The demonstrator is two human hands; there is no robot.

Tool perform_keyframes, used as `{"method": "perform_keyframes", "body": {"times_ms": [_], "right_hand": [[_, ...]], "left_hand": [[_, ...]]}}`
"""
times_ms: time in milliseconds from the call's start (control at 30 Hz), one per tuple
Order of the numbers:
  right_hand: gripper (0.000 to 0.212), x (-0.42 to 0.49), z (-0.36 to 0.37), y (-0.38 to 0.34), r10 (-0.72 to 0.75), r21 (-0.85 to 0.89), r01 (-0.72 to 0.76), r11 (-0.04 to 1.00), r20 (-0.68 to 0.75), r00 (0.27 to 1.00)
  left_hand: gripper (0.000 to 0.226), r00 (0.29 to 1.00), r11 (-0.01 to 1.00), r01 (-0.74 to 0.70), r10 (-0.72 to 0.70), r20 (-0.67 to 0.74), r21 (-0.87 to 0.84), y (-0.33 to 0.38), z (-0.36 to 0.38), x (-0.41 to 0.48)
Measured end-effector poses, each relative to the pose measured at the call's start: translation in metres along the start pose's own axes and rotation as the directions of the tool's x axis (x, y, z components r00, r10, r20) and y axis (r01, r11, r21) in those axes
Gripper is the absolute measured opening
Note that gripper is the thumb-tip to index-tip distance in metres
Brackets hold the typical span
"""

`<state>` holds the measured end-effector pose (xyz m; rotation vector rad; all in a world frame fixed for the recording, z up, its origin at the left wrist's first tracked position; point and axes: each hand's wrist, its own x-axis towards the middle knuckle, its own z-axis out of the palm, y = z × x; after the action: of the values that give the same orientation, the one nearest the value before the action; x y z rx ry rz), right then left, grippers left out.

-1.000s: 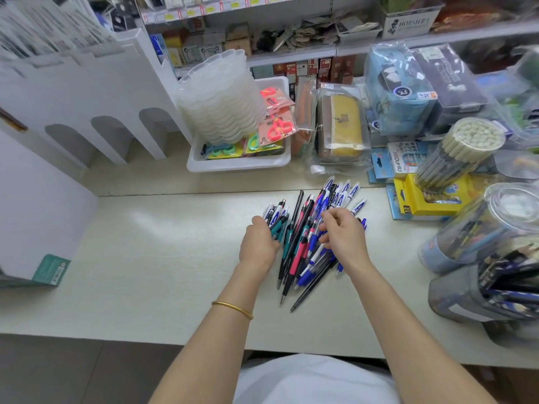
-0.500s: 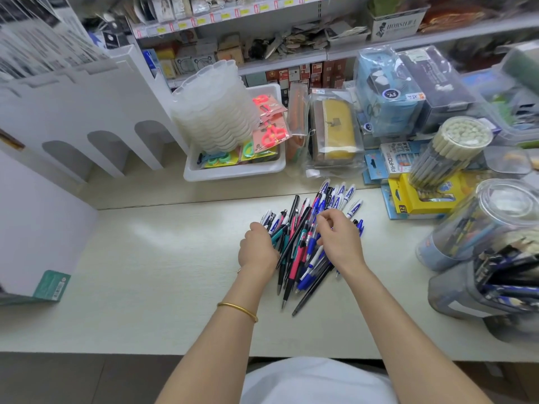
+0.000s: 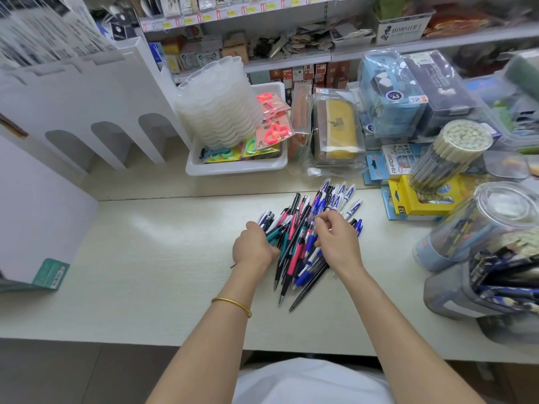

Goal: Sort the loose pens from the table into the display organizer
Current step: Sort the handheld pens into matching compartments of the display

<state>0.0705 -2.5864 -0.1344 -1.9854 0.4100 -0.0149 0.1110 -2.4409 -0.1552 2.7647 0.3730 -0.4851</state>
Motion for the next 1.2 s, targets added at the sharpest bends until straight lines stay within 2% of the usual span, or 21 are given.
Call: {"method": "perform_keyframes", "body": {"times_ms": [200,333,500,600,667,733,800,867,933,1067,1200], "right_hand": [[0.014,-0.004,-0.002,-0.005,-0.002,0.08,0.002,0.997,-0.001,1.0],[0.012,-0.009,0.001,-0.015,-0.012,0.167,0.01,0.986,0.012,1.0],[0.013,-0.016,0.021,-0.035,0.018,0.321,-0.048,0.946,0.093,0.995],[0.014,-0.027,0.043,-0.051,0.049,0.369,-0.116,0.922,0.186,0.981],[0.013,-0.036,0.06,-0.06,0.118,0.362,-0.216,0.907,0.275,0.954],[0.021,-0.049,0.076,-0.072,0.244,0.407,-0.419,0.812,0.416,0.876],[0.027,-0.061,0.093,-0.085,0.311,0.55,-0.621,0.558,0.555,0.771],[0.03,-0.071,0.111,-0.103,0.287,0.662,-0.697,0.275,0.635,0.717],[0.035,-0.078,0.132,-0.125,0.238,0.701,-0.705,0.107,0.67,0.703],[0.037,-0.098,0.189,-0.176,0.081,0.693,-0.716,0.079,0.712,0.698],[0.031,-0.137,0.26,-0.224,-0.053,0.723,-0.688,0.06,0.691,0.721]], "left_hand": [[0.037,1.0,0.992,-0.02,0.021,0.006,-0.124,-0.011,-0.004,0.003],[0.031,0.999,0.939,-0.032,0.04,0.016,-0.342,-0.021,-0.01,0.002],[0.026,0.998,0.68,-0.051,0.019,-0.052,-0.732,-0.022,-0.036,-0.013],[0.034,0.994,0.499,-0.067,-0.041,-0.101,-0.864,-0.022,-0.064,-0.03],[0.036,0.985,0.358,-0.117,-0.077,-0.154,-0.926,-0.027,-0.082,-0.039],[0.036,0.968,0.263,-0.192,-0.107,-0.227,-0.945,-0.035,-0.097,-0.048],[0.035,0.946,0.237,-0.265,-0.123,-0.3,-0.935,-0.048,-0.109,-0.056],[0.036,0.93,0.21,-0.316,-0.126,-0.346,-0.925,-0.066,-0.121,-0.062],[0.039,0.921,0.144,-0.347,-0.133,-0.365,-0.927,-0.09,-0.134,-0.066],[0.046,0.915,0.072,-0.374,-0.134,-0.381,-0.924,-0.149,-0.158,-0.072],[0.048,0.903,0.092,-0.406,-0.113,-0.414,-0.909,-0.218,-0.187,-0.07]]}}
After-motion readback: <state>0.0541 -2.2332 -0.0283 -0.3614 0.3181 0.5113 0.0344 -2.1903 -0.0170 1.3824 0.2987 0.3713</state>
